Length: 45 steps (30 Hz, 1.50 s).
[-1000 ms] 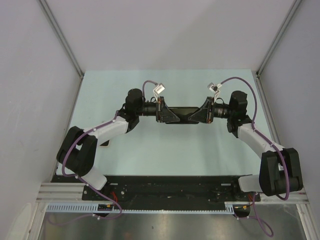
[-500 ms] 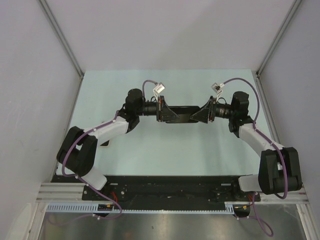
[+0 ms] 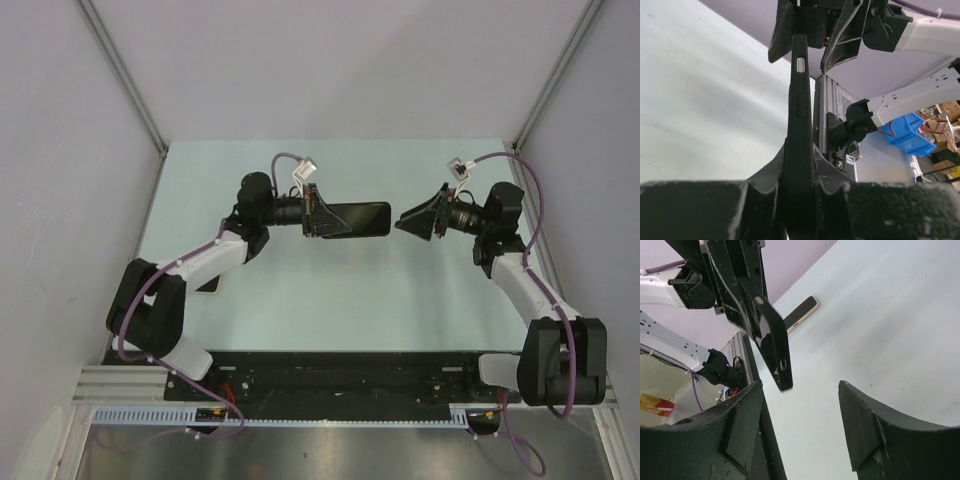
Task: Take the phone out of the phone case
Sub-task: Pick up the phone at the center of the board, then remove the phone case from the phone.
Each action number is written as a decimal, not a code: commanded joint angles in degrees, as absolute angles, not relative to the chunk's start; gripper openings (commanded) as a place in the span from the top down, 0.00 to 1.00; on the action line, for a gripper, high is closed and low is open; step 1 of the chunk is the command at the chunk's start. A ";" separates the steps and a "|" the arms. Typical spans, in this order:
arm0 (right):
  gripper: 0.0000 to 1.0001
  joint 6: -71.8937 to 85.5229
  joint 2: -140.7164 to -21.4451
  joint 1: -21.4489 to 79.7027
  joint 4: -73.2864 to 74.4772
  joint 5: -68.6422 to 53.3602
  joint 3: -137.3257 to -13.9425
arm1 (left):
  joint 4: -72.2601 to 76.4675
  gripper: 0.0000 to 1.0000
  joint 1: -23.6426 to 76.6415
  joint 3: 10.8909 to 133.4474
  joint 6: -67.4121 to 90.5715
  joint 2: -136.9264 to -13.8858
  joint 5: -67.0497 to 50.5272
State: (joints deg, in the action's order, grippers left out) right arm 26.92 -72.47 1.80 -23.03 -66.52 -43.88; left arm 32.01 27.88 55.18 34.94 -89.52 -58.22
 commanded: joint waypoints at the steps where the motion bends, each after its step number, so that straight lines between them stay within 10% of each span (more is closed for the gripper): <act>1: 0.34 28.74 -69.00 0.70 -26.89 -68.64 -43.68 | 36.65 1.00 25.23 57.30 34.37 -83.15 -63.79; 45: 0.71 44.03 -64.16 5.19 -48.69 -71.46 -38.76 | 36.74 0.99 30.94 49.57 24.17 -79.54 -60.12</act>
